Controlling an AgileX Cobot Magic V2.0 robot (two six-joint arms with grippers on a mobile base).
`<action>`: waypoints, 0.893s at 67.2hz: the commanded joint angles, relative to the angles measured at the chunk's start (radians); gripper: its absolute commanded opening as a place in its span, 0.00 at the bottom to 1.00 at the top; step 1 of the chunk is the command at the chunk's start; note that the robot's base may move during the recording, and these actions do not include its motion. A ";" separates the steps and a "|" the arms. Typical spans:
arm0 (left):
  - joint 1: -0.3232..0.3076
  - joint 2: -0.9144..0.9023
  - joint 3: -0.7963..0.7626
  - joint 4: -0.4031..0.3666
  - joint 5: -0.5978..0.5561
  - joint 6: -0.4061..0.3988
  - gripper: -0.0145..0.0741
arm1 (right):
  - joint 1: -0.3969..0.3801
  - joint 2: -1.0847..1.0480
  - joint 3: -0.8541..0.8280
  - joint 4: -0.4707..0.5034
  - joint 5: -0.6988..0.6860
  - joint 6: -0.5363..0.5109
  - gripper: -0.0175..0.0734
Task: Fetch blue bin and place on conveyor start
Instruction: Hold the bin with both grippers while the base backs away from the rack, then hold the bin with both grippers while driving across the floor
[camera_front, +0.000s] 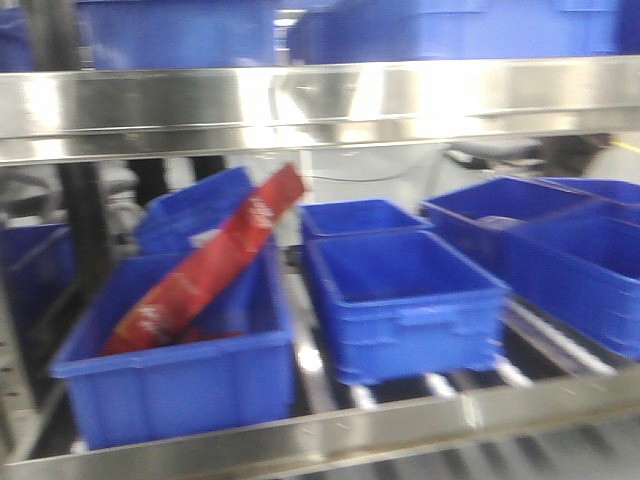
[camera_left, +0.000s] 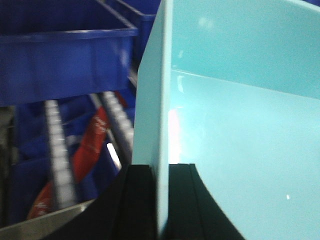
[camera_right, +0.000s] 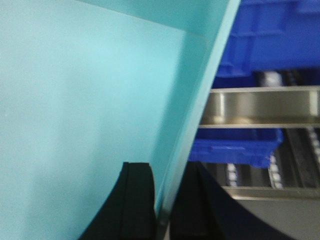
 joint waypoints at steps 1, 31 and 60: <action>0.000 -0.016 -0.008 -0.014 -0.067 -0.005 0.04 | -0.001 -0.012 -0.010 -0.011 -0.028 -0.031 0.02; 0.000 -0.016 -0.008 -0.014 -0.067 -0.005 0.04 | -0.001 -0.012 -0.010 -0.011 -0.028 -0.031 0.02; 0.000 -0.016 -0.008 -0.014 -0.067 -0.005 0.04 | -0.001 -0.012 -0.010 -0.011 -0.028 -0.031 0.02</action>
